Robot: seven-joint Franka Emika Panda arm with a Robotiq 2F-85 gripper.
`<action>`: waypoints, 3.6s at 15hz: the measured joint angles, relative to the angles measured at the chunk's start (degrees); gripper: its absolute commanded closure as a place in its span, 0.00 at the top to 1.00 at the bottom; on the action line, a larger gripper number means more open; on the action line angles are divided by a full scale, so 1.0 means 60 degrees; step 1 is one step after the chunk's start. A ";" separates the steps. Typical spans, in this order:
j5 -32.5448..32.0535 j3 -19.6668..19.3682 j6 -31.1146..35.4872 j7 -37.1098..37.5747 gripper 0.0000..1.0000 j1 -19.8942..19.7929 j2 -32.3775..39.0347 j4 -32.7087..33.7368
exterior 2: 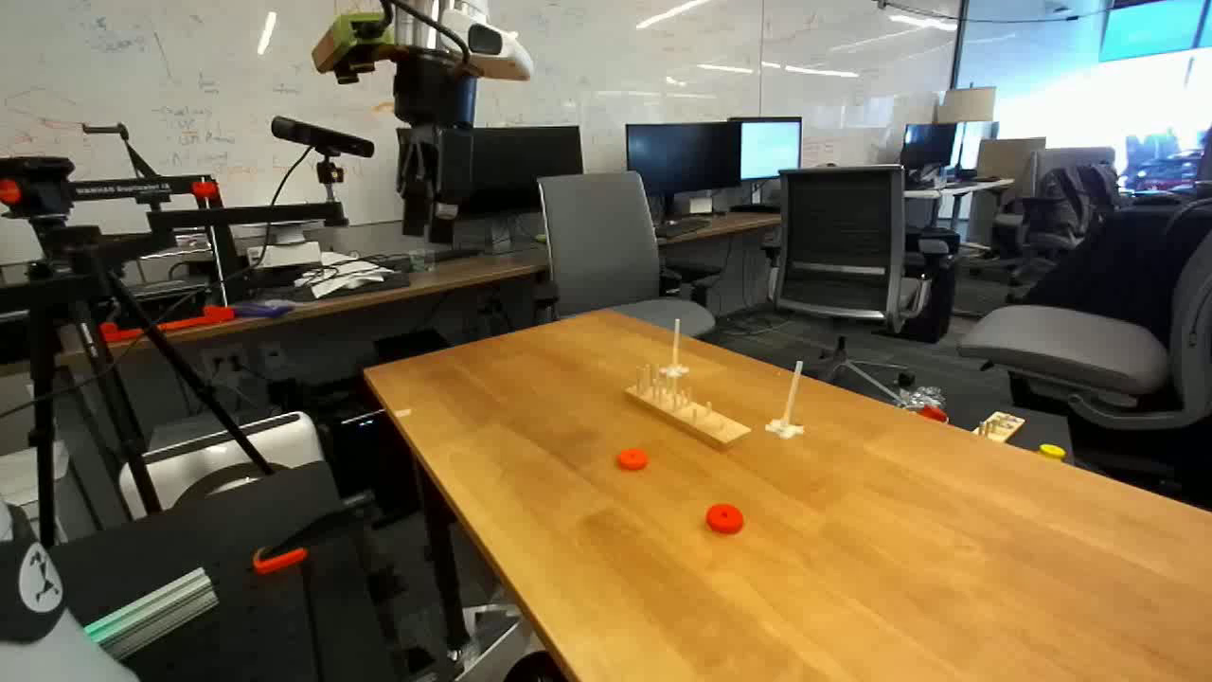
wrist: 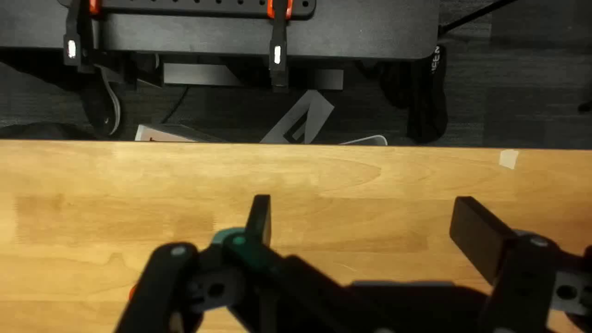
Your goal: Pick up the orange ring on the left and place it on the wooden stand
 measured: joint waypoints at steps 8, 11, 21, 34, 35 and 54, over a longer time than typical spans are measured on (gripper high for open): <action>0.0000 -0.0400 -0.0139 0.0000 1.00 -0.0157 0.0778 0.0574; 0.0000 -0.0471 -0.0147 -0.0011 1.00 -0.0162 0.0984 0.0632; 0.1730 -0.1003 0.2664 -0.0140 1.00 -0.0225 0.2090 0.1052; -0.0952 -0.2123 0.4234 0.0983 1.00 -0.1113 0.3719 0.1579; -0.0953 -0.2118 0.4233 0.0992 1.00 -0.1107 0.3735 0.1601; -0.1247 -0.2505 0.5447 0.2344 1.00 -0.0103 0.6790 0.3110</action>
